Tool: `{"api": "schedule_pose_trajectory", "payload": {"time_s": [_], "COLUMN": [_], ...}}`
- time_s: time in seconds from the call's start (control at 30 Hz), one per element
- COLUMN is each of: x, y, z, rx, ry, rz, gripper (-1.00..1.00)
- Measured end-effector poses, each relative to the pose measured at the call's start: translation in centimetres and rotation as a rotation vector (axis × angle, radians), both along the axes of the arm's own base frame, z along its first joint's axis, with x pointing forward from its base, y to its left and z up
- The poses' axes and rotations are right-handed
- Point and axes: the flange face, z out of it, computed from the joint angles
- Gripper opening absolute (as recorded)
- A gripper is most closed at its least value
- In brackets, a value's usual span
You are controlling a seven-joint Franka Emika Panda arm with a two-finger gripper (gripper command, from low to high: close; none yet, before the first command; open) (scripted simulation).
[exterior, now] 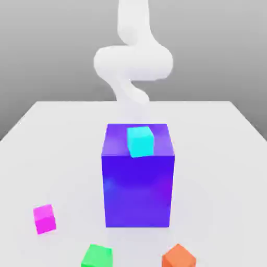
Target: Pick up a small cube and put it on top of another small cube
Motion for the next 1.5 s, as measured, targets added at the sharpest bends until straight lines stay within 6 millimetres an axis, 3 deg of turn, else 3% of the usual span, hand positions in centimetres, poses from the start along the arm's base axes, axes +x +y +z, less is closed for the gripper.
{"api": "schedule_pose_trajectory", "payload": {"time_s": [0.2, 0.33, 0.43, 0.63, 0.87, 0.93, 1.13, 1.17, 1.2, 1.27, 1.37, 1.43, 1.5], "x": [6.1, 8.1, 8.5, 6.7, 1.1, -0.2, -0.5, 1.1, 1.2, 2.1, 2.1, 1.7, 1.5], "y": [-4.8, -7.7, -9.7, -14.3, -19.3, -20.4, -20.8, -18.5, -18.5, -18.5, -18.5, -18.5, -18.4], "z": [-11.3, -19.2, -25.1, -36.1, -45.9, -47.8, -52.6, -52.9, -53.1, -51.1, -51.0, -51.9, -51.3], "rx": [0.008, 0.003, -0.008, -0.054, -0.154, -0.181, -0.193, -0.259, -0.263, -0.293, -0.293, -0.253, -0.224], "ry": [0.163, 0.261, 0.333, 0.477, 0.658, 0.694, 0.706, 0.702, 0.692, 0.653, 0.650, 0.659, 0.665], "rz": [0.120, 0.182, 0.222, 0.279, 0.345, 0.358, 0.363, 0.506, 0.510, 0.532, 0.534, 0.474, 0.426], "gripper": [0.00, 0.00, 0.00, 0.00, 0.00, 0.00, 0.00, 0.00, -1.00, -1.00, -1.00, -1.00, -1.00]}}
